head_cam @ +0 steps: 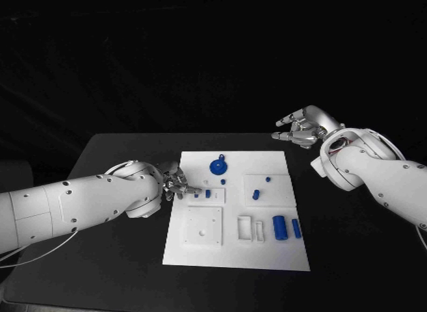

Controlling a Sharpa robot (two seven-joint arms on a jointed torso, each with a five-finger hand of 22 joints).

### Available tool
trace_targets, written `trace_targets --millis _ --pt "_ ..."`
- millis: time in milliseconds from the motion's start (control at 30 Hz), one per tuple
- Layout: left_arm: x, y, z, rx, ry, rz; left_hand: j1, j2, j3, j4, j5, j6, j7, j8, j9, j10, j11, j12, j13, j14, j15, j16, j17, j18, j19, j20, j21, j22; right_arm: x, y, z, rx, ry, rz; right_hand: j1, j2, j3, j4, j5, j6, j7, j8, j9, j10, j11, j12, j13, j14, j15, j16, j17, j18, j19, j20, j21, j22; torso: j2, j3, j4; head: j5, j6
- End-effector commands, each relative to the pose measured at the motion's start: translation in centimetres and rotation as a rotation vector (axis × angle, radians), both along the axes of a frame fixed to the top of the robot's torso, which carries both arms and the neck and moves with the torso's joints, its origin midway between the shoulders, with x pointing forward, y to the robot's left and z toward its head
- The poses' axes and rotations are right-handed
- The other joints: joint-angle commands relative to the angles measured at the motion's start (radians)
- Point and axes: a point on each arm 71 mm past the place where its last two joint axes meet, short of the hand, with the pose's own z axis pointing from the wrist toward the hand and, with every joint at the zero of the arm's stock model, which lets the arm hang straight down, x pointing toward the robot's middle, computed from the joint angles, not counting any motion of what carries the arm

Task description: Assemble the parts on the task board

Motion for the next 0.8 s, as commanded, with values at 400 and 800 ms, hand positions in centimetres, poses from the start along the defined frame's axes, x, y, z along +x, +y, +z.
trace_targets --millis 400,800 --pt "1.3 -2.4 6.1 -0.242 -0.323 -0.26 0.297 0.157 0.088 -0.237 0.003 0.071 0.057 -0.121 -0.371 -0.218 0.083 -0.238 -0.088 -0.166 0.08 -0.231 -0.19 0.002 -0.087 0.076 -0.248 -0.168 0.0 0.2 -0.2 -0.002 0.003 0.012 -0.006 0.0 0.0 0.004 0.003 -0.002 0.002 -0.002 0.001 -0.002 -0.002 -0.001 -0.001 0.004 0.0 -0.003 -0.001 0.011 0.011 0.002 -0.002 0.108 0.001 0.0006 -0.0012 0.001 0.012" --pt "2.7 -6.7 5.6 -0.112 -0.469 -0.504 0.355 0.141 0.238 -0.443 -0.13 0.207 0.058 -0.317 -0.367 -0.242 0.109 -0.345 -0.091 -0.161 0.08 -0.219 -0.195 0.041 -0.161 0.075 -0.09 0.038 0.0 0.5 -0.2 0.013 -0.008 0.019 -0.007 0.001 0.005 0.004 0.006 -0.004 0.002 -0.002 0.001 -0.022 -0.003 -0.055 -0.049 -0.001 -0.001 -0.02 -0.013 0.013 0.008 0.002 -0.028 0.103 0.001 0.0017 -0.0035 -0.003 0.02"
